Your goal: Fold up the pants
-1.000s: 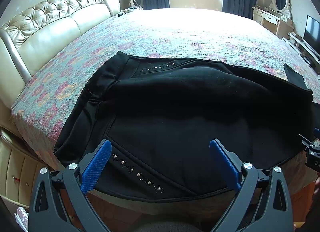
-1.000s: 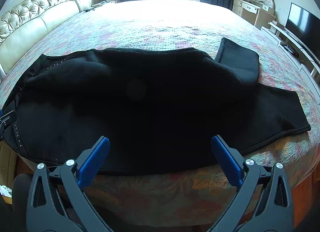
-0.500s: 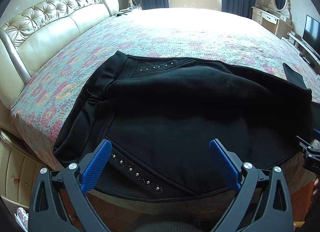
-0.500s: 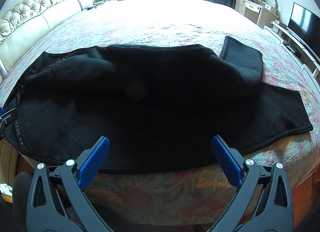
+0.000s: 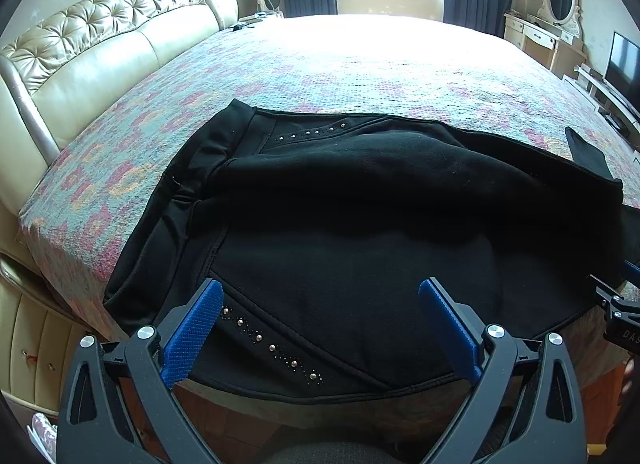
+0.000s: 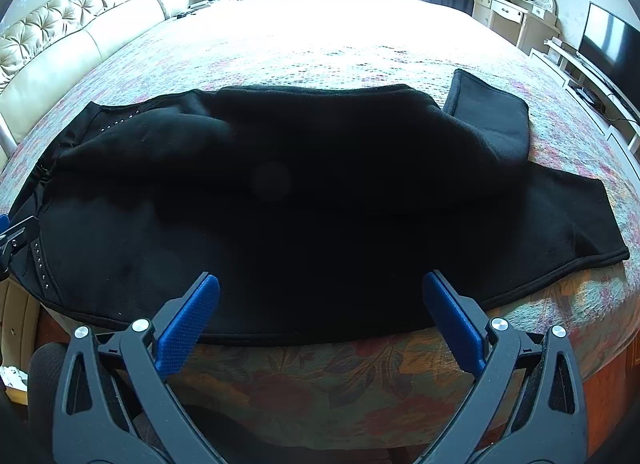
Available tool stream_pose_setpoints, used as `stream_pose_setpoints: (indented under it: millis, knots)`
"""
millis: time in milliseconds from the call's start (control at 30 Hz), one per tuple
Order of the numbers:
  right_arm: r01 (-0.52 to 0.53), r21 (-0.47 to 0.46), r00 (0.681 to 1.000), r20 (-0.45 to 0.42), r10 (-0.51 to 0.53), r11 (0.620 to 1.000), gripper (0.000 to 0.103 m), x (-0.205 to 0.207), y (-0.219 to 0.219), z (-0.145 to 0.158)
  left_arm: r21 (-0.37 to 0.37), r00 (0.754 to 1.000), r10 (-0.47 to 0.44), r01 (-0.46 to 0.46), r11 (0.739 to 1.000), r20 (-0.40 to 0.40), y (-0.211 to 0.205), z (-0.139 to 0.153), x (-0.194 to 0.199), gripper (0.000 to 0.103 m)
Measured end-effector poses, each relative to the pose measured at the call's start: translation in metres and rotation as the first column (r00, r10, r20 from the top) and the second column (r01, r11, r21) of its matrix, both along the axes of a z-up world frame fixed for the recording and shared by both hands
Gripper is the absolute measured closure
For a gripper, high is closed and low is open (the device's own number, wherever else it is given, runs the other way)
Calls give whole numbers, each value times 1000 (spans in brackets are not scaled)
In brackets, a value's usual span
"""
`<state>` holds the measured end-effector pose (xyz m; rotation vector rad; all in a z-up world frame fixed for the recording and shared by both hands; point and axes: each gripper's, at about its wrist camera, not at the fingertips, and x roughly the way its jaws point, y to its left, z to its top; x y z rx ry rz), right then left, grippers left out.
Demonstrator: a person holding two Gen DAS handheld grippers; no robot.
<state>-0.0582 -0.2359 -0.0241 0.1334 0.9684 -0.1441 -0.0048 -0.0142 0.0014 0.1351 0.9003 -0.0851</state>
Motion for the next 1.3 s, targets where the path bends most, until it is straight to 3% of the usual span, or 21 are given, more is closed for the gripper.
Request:
stream_pose_setpoints:
  millis: [800,1000,1067,1200,1300]
  knots:
    - [-23,19,1000,-10,23,1000,2,1,4,-2,-7,1000,-17,17,1000,-17,-1,0,1,5]
    - [-68,41,998,-8,69,997,2,1,7,6,-125,992,-96,85,988,-86,13,13,13,5]
    - [-105,32,994,8,105,994,2,2,10,14,-200,988,-107,84,976,-108,27,23,25,6]
    - [-206,28,978,49,205,978,2,10,16,34,-345,981,-121,62,936,-152,67,44,71,6]
    - [-254,34,964,84,251,967,2,25,16,48,-339,983,-86,27,941,-162,94,49,122,6]
